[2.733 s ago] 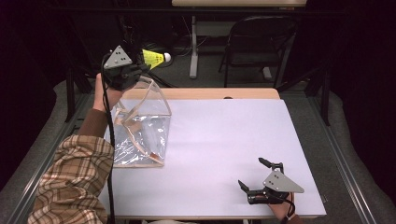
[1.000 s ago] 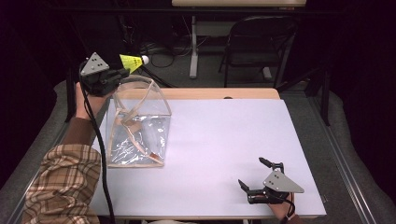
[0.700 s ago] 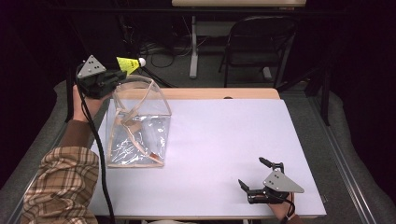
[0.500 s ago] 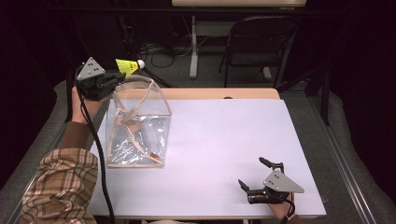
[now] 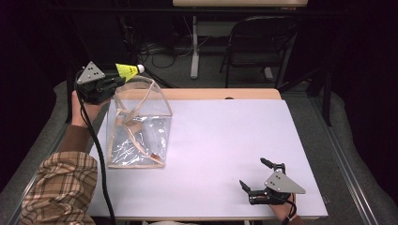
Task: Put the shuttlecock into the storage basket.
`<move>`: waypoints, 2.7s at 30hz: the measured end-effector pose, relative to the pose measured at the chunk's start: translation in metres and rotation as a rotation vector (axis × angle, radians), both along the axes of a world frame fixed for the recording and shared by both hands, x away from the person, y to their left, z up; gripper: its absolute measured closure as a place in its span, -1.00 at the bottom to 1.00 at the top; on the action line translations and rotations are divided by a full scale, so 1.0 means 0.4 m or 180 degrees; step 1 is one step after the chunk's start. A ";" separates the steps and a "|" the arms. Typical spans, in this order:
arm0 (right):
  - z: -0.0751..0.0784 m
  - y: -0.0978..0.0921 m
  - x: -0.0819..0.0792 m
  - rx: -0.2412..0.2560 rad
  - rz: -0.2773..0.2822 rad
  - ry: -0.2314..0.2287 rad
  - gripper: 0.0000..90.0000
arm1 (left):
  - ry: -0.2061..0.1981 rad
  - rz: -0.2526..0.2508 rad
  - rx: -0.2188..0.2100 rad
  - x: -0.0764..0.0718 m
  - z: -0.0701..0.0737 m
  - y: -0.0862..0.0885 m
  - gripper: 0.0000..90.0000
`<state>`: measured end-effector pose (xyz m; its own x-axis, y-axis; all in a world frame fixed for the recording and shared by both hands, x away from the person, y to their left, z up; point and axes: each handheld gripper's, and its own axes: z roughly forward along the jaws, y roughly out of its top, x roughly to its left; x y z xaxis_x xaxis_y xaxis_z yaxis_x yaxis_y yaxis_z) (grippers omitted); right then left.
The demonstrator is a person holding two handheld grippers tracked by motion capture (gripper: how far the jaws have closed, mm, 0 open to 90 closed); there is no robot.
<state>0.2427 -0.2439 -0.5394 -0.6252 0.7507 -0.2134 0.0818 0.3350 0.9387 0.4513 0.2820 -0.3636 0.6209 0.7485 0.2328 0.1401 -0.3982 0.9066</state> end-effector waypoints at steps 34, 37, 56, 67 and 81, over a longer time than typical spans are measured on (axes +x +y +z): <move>0.000 0.000 0.000 -0.0009 0.0007 0.0001 -1.00 | 0.0197 0.0005 0.0053 0.006 -0.067 0.013 0.99; 0.000 0.000 0.000 -0.0017 0.0007 0.0001 -1.00 | 0.0218 0.0001 0.0060 0.007 -0.069 0.012 0.99; 0.000 0.000 0.000 -0.0021 0.0011 0.0000 -0.99 | 0.0313 -0.0014 0.0111 0.019 -0.100 0.004 0.99; 0.000 0.000 0.001 -0.0023 0.0010 0.0004 -0.99 | 0.0385 -0.0028 0.0126 0.028 -0.115 0.002 0.99; 0.000 0.000 0.001 -0.0025 0.0008 0.0004 -0.99 | 0.0458 -0.0050 0.0154 0.035 -0.126 -0.006 0.99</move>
